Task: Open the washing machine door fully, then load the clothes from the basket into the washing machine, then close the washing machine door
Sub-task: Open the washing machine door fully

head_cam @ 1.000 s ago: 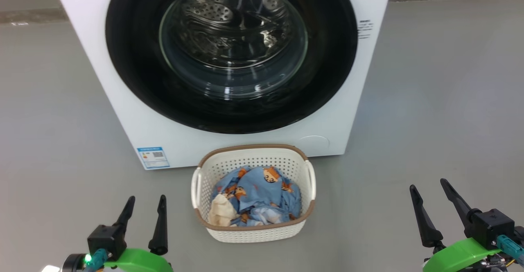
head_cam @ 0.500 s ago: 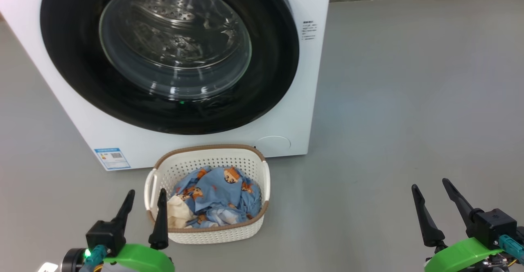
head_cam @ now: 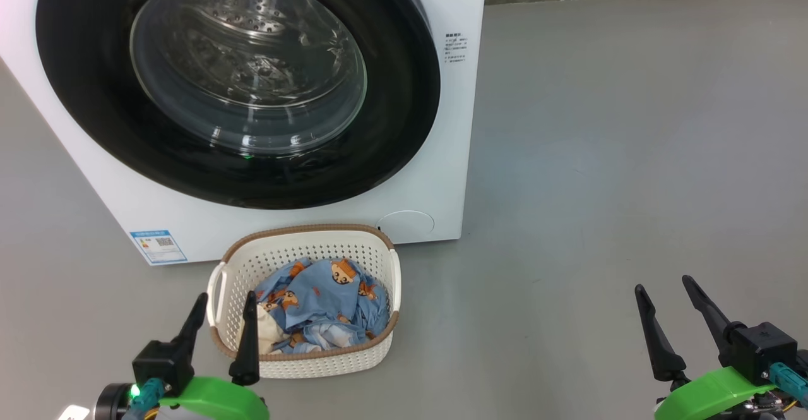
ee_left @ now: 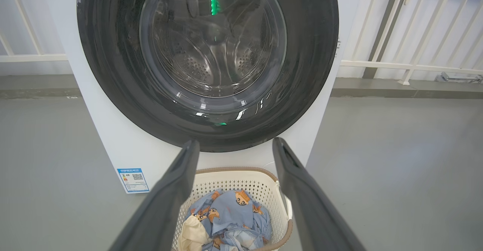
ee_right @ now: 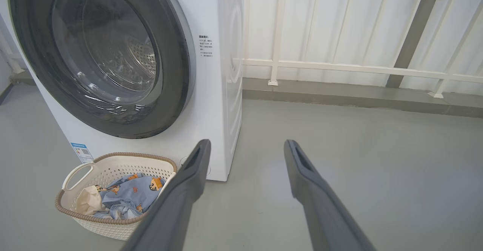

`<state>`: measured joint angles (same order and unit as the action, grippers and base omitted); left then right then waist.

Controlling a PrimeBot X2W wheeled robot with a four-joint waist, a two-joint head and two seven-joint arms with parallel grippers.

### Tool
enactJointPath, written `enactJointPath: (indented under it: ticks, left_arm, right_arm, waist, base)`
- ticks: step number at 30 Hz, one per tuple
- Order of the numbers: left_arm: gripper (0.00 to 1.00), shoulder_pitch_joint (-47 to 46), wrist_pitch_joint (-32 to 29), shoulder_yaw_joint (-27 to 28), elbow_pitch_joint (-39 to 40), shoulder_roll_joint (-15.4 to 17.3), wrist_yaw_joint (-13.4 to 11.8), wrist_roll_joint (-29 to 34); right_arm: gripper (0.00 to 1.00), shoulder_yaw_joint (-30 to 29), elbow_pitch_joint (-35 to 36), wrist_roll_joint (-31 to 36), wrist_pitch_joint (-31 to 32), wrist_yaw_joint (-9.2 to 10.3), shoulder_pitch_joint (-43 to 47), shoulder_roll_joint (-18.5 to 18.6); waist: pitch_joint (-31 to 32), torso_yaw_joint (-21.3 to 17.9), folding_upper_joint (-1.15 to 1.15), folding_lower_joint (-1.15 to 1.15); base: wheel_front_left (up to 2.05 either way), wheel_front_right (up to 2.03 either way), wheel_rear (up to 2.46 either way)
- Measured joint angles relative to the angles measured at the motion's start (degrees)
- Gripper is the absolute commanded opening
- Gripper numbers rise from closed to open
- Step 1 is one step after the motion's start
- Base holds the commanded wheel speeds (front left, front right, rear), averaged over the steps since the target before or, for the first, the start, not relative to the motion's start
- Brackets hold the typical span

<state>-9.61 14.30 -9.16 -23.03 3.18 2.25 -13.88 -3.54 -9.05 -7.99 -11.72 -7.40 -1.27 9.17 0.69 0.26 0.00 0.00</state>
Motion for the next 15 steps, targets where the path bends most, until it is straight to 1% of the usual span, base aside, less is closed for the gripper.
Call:
enactJointPath:
  ticks: [15]
  left_arm:
    - [1.00,0.01,0.00,0.01,0.11,0.00,0.00,0.00]
  right_arm:
    - [1.00,-0.02,0.00,0.00,-0.08,0.00,0.00,-0.08]
  waist:
    - [-0.11,-0.17,0.00,0.00]
  base:
    - [0.00,0.00,0.00]
